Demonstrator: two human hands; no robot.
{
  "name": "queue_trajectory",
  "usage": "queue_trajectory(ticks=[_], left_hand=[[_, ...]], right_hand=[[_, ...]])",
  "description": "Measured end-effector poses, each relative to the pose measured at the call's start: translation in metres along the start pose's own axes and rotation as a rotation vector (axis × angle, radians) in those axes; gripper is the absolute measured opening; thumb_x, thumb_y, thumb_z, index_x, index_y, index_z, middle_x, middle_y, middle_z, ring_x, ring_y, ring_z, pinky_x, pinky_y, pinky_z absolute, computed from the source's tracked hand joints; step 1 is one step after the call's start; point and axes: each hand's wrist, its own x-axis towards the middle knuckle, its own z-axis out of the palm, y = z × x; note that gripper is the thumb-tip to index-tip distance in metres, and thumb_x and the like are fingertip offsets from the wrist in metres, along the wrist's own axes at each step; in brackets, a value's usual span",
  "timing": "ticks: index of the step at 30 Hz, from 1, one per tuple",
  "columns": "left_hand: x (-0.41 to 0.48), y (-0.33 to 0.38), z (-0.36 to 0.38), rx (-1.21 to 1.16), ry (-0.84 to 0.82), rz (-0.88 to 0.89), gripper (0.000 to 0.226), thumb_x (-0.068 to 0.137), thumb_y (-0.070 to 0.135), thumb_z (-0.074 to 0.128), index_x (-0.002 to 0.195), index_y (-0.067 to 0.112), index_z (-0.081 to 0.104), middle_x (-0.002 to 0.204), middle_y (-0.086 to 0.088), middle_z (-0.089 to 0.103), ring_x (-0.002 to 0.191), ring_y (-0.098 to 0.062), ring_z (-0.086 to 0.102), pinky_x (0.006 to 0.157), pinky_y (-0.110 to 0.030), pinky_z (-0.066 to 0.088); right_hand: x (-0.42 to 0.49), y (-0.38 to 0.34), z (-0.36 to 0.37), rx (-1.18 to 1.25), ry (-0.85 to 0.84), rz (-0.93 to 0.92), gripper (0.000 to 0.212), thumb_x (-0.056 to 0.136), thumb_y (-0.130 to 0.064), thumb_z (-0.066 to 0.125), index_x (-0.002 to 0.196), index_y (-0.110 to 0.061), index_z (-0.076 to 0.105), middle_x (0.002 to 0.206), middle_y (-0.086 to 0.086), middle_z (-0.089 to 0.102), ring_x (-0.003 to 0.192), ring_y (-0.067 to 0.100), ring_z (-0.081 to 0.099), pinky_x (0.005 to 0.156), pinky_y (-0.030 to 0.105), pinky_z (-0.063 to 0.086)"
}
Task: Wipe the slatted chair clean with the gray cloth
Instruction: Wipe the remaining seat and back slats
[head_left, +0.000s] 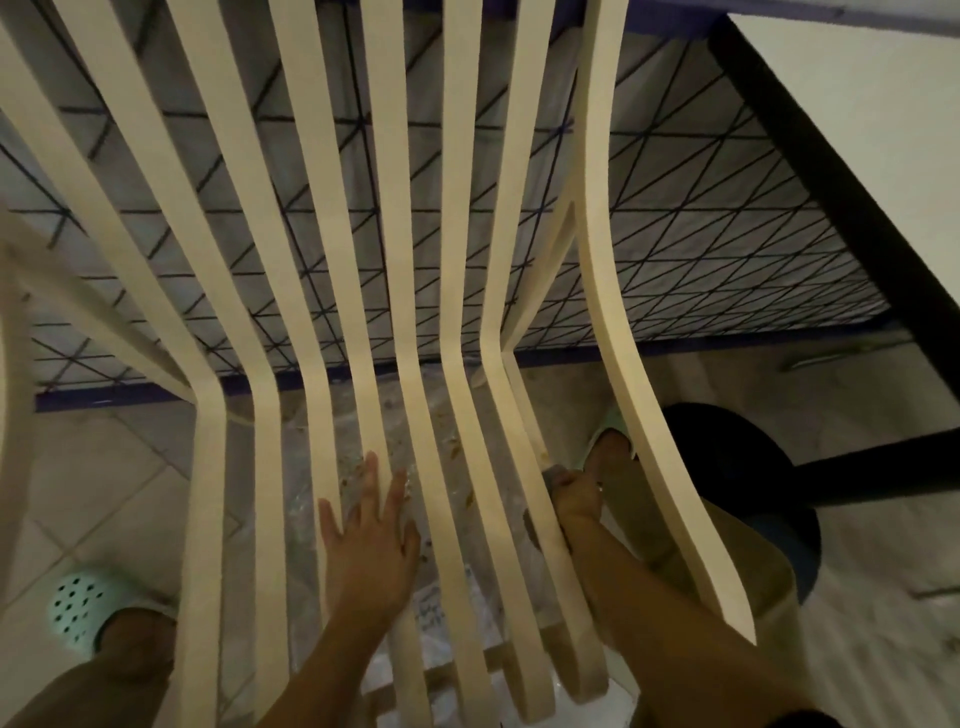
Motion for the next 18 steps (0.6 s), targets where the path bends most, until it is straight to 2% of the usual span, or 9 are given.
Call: queue_trajectory(ticks=[2, 4, 5, 7, 9, 11, 13, 15, 18], left_hand=[[0.0, 0.001, -0.001, -0.007, -0.007, -0.007, 0.066, 0.098, 0.049, 0.033, 0.155, 0.031, 0.006, 0.16, -0.001, -0.023, 0.143, -0.02, 0.031, 0.117, -0.058, 0.001], [-0.001, 0.001, -0.001, -0.017, -0.01, 0.001, 0.064, 0.098, 0.048, 0.031, 0.155, 0.03, 0.006, 0.16, -0.001, -0.021, 0.142, -0.02, 0.033, 0.117, -0.057, 0.0], [-0.002, 0.001, -0.001, -0.018, -0.002, 0.008, 0.064, 0.098, 0.048, 0.029, 0.155, 0.029, 0.007, 0.161, -0.001, -0.02, 0.141, -0.02, 0.034, 0.117, -0.057, 0.0], [-0.002, 0.001, -0.004, -0.01, 0.0, 0.011, 0.063, 0.098, 0.048, 0.028, 0.155, 0.029, 0.008, 0.161, -0.001, -0.02, 0.141, -0.02, 0.034, 0.117, -0.056, -0.001], [-0.001, 0.002, -0.006, -0.006, -0.024, 0.007, 0.064, 0.098, 0.048, 0.031, 0.155, 0.03, 0.006, 0.16, -0.001, -0.023, 0.142, -0.019, 0.033, 0.118, -0.056, 0.0], [-0.003, 0.003, -0.008, 0.007, -0.021, 0.008, 0.065, 0.097, 0.047, 0.034, 0.155, 0.03, 0.01, 0.16, -0.001, -0.022, 0.14, -0.019, 0.037, 0.118, -0.056, 0.002], [-0.003, 0.004, -0.009, 0.01, -0.015, 0.007, 0.063, 0.097, 0.044, 0.036, 0.155, 0.028, 0.015, 0.16, -0.002, -0.02, 0.133, -0.019, 0.046, 0.117, -0.056, 0.001], [-0.003, 0.005, -0.011, 0.01, -0.029, 0.011, 0.063, 0.098, 0.043, 0.035, 0.155, 0.028, 0.014, 0.16, -0.002, -0.023, 0.133, -0.019, 0.045, 0.117, -0.055, -0.002], [-0.003, 0.003, -0.011, 0.022, -0.036, 0.012, 0.064, 0.098, 0.044, 0.035, 0.155, 0.027, 0.01, 0.159, -0.003, -0.023, 0.14, -0.021, 0.037, 0.118, -0.056, 0.0]], right_hand=[[-0.006, -0.014, 0.0, 0.123, 0.005, -0.044, 0.039, 0.097, -0.001, 0.035, 0.061, -0.018, 0.035, 0.057, 0.0, 0.042, 0.055, 0.009, 0.056, 0.054, 0.011, 0.042], [-0.01, -0.013, -0.002, 0.264, 0.026, -0.08, 0.047, 0.092, 0.008, 0.032, 0.051, -0.015, 0.042, 0.054, 0.001, 0.04, 0.032, 0.009, 0.045, 0.037, 0.011, 0.033], [-0.015, -0.008, -0.003, 0.255, 0.059, -0.099, 0.051, 0.089, 0.012, 0.03, 0.045, -0.011, 0.042, 0.051, 0.002, 0.039, 0.032, 0.009, 0.041, 0.037, 0.014, 0.034], [-0.007, 0.015, -0.007, 0.154, 0.065, -0.115, 0.04, 0.082, 0.015, 0.037, 0.051, -0.009, 0.041, 0.056, 0.004, 0.035, 0.048, 0.019, 0.042, 0.044, 0.02, 0.037], [-0.013, 0.026, -0.021, -0.137, 0.081, -0.103, 0.028, 0.081, 0.011, 0.048, 0.062, -0.01, 0.047, 0.064, 0.003, 0.04, 0.059, 0.02, 0.042, 0.053, 0.024, 0.038], [-0.022, 0.041, -0.037, -0.327, 0.051, -0.069, 0.019, 0.089, -0.006, 0.056, 0.075, -0.02, 0.058, 0.073, -0.002, 0.053, 0.068, 0.015, 0.049, 0.062, 0.019, 0.039], [-0.033, 0.061, -0.049, -0.452, 0.053, -0.028, 0.009, 0.092, -0.023, 0.059, 0.088, -0.017, 0.063, 0.089, 0.004, 0.063, 0.08, 0.02, 0.058, 0.069, 0.024, 0.045], [-0.027, 0.079, -0.049, -0.405, 0.131, 0.055, 0.031, 0.093, -0.031, 0.059, 0.105, -0.002, 0.065, 0.108, 0.015, 0.066, 0.091, 0.031, 0.063, 0.076, 0.031, 0.052], [-0.031, 0.08, -0.05, -0.379, 0.123, 0.071, 0.037, 0.098, -0.029, 0.051, 0.116, 0.002, 0.059, 0.118, 0.021, 0.062, 0.095, 0.033, 0.06, 0.081, 0.036, 0.051]])
